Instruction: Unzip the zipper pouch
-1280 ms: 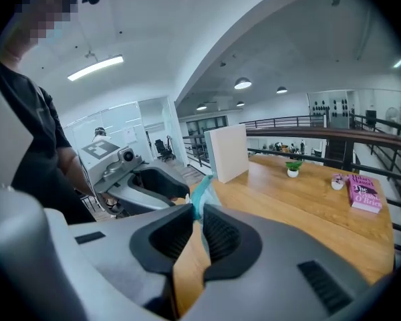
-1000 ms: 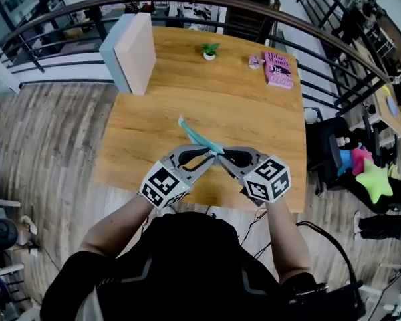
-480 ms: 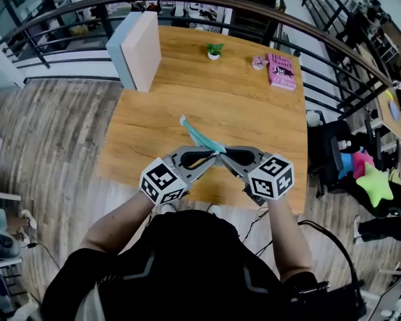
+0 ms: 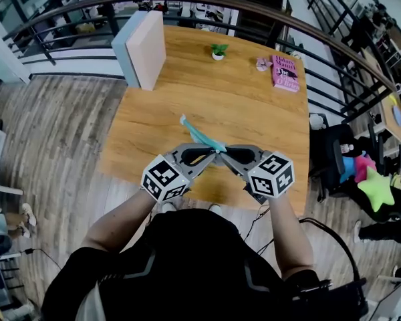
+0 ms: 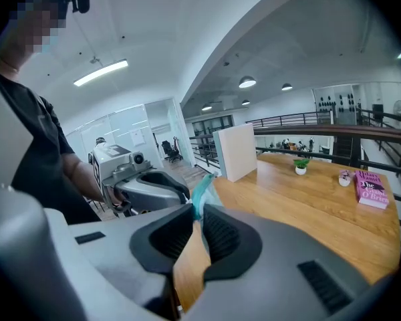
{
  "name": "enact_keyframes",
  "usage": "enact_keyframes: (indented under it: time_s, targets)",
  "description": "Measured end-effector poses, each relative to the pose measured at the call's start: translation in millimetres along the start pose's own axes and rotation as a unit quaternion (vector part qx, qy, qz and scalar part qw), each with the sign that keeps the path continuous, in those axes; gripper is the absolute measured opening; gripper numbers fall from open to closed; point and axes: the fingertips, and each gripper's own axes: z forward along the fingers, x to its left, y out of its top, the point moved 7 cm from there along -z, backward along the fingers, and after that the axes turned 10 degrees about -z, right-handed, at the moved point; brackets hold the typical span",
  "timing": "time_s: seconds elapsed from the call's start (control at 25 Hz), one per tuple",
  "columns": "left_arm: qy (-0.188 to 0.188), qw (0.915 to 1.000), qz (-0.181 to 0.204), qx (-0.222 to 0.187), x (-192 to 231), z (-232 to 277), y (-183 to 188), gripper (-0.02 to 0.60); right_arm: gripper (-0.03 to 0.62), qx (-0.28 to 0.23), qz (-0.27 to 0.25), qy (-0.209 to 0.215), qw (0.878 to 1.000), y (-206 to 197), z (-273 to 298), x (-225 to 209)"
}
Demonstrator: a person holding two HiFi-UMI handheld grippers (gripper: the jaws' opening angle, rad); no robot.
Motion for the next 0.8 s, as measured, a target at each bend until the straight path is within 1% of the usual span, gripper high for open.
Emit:
enact_keyframes:
  time_s: [0.08,0.2,0.52,0.68,0.8]
  targets:
    - [-0.003,1.0,-0.003,-0.007,-3,0,2,0.039,0.055,0.005,-0.006,0.001,1.0,0,0,1]
    - [0.004,0.9999,0.006,-0.009,-6,0,5,0.032,0.055,0.005,-0.009,0.002,1.0,2,-1,1]
    - [0.016,0.9998,-0.001,-0.015,-8,9,5,0.034,0.055,-0.008,0.012,0.015,1.0,-1,-6,-8]
    - [0.023,0.9996,-0.001,-0.013,-8,15,2,0.032,0.055,-0.01,0.011,0.019,1.0,-5,-7,-13]
    - [0.026,0.9995,-0.015,-0.011,-1,16,5,0.029,0.054,-0.017,0.02,0.022,0.999,-5,-9,-19]
